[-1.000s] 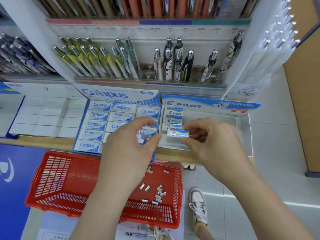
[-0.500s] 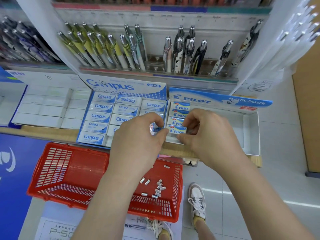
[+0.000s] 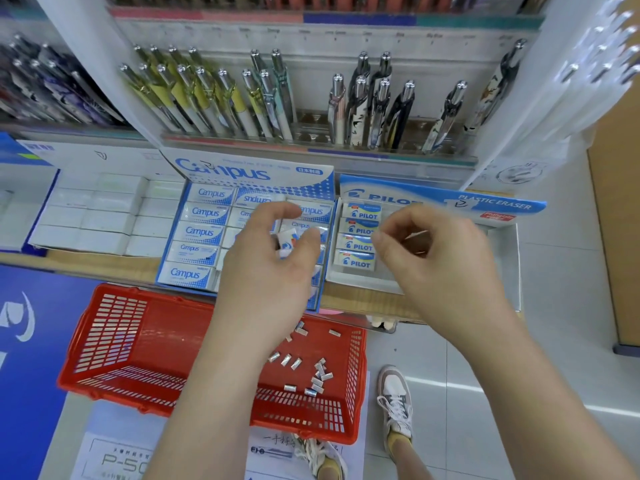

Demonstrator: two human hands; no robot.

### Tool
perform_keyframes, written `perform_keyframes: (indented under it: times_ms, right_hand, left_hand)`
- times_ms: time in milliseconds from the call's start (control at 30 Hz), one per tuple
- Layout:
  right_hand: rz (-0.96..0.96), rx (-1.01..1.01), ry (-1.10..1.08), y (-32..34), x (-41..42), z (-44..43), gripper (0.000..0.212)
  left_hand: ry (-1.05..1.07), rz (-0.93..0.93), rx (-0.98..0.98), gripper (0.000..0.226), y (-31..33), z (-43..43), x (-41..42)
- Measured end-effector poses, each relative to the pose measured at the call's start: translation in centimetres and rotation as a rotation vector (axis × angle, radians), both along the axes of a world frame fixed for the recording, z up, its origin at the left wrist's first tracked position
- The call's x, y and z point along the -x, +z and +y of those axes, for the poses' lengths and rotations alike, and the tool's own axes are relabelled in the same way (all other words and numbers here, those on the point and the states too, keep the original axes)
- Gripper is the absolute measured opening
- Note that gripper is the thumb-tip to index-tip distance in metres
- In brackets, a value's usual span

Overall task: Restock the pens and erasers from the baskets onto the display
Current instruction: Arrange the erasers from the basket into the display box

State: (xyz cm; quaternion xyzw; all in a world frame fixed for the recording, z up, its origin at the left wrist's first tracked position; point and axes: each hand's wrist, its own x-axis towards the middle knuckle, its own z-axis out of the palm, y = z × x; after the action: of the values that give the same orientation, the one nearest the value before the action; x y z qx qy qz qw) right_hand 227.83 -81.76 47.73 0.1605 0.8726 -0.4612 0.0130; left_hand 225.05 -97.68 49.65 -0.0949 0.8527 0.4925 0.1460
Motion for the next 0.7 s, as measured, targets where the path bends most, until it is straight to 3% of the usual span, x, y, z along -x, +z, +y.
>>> perform_keyframes:
  times_ms: [100, 200, 400, 533, 700]
  right_hand:
    - [-0.026, 0.555, -0.006, 1.4, -0.7, -0.4, 0.009]
    - [-0.149, 0.871, 0.103, 2.4, -1.3, -1.1, 0.028]
    - [-0.171, 0.891, 0.196, 2.9, -1.6, -0.5, 0.026]
    - [-0.056, 0.839, -0.020, 2.4, -1.7, -0.5, 0.022]
    - [0.000, 0.929, -0.240, 1.7, -2.0, -0.6, 0.026]
  left_hand:
    - [0.138, -0.263, -0.550, 0.014, 1.4, 1.1, -0.7]
    - [0.118, -0.308, -0.656, 0.011, 1.7, 2.2, -1.4]
    - [0.112, -0.267, -0.632, 0.024, 1.4, 2.7, -2.0]
    - [0.130, -0.248, -0.665, 0.018, 1.7, 3.0, -2.0]
    - [0.054, -0.066, -0.467, 0.015, 1.6, 3.2, -2.5]
